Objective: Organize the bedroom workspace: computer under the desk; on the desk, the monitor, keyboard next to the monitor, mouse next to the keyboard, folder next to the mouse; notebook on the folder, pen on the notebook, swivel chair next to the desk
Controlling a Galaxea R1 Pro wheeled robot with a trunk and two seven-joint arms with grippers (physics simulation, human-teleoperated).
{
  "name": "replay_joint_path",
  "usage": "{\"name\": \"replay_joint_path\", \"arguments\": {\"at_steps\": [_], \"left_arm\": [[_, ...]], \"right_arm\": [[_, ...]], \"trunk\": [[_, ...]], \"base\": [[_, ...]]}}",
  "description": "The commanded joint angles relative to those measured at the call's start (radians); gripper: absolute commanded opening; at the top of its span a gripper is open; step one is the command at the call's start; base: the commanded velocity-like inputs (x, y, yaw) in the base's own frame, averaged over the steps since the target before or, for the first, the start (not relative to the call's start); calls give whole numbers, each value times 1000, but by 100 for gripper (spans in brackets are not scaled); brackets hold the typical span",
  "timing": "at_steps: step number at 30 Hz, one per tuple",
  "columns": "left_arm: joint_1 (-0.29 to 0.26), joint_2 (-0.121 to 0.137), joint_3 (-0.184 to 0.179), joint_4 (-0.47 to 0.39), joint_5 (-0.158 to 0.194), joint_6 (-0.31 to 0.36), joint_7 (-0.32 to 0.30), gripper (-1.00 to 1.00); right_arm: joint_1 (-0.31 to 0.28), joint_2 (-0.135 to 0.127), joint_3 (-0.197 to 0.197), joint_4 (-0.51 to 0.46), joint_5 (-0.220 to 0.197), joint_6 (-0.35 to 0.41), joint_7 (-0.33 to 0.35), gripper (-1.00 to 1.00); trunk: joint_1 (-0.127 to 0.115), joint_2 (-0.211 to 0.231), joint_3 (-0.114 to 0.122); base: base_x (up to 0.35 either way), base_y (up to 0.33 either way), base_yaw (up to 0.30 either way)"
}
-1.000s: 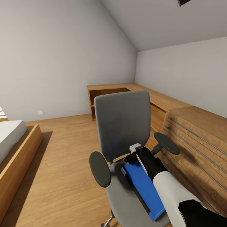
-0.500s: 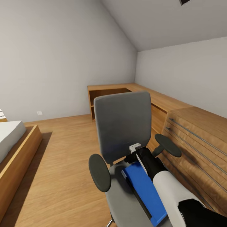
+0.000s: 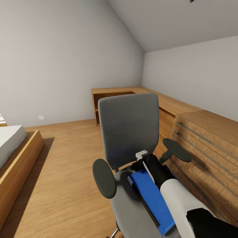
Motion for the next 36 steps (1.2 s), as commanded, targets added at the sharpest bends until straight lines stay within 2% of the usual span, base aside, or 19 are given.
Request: {"name": "replay_joint_path", "arguments": {"at_steps": [1, 5, 19, 36], "left_arm": [[0, 0, 1, -3, 8, 4, 5, 100], [0, 0, 3, -3, 8, 5, 5, 100], [1, 0, -5, 8, -5, -2, -4, 100], [2, 2, -7, 25, -8, -4, -4, 100]], "right_arm": [[-1, 0, 1, -1, 11, 5, 7, 100], [-1, 0, 1, -1, 10, 7, 7, 100], [-1, -2, 1, -1, 9, 8, 7, 100], [-2, -2, 1, -1, 11, 9, 6, 100]], "trunk": [[4, -8, -4], [19, -36, -17], [19, -36, -17], [19, -36, -17]], "base": [[0, 0, 0], [0, 0, 0], [-5, -1, 0], [-75, -34, 0]]}}
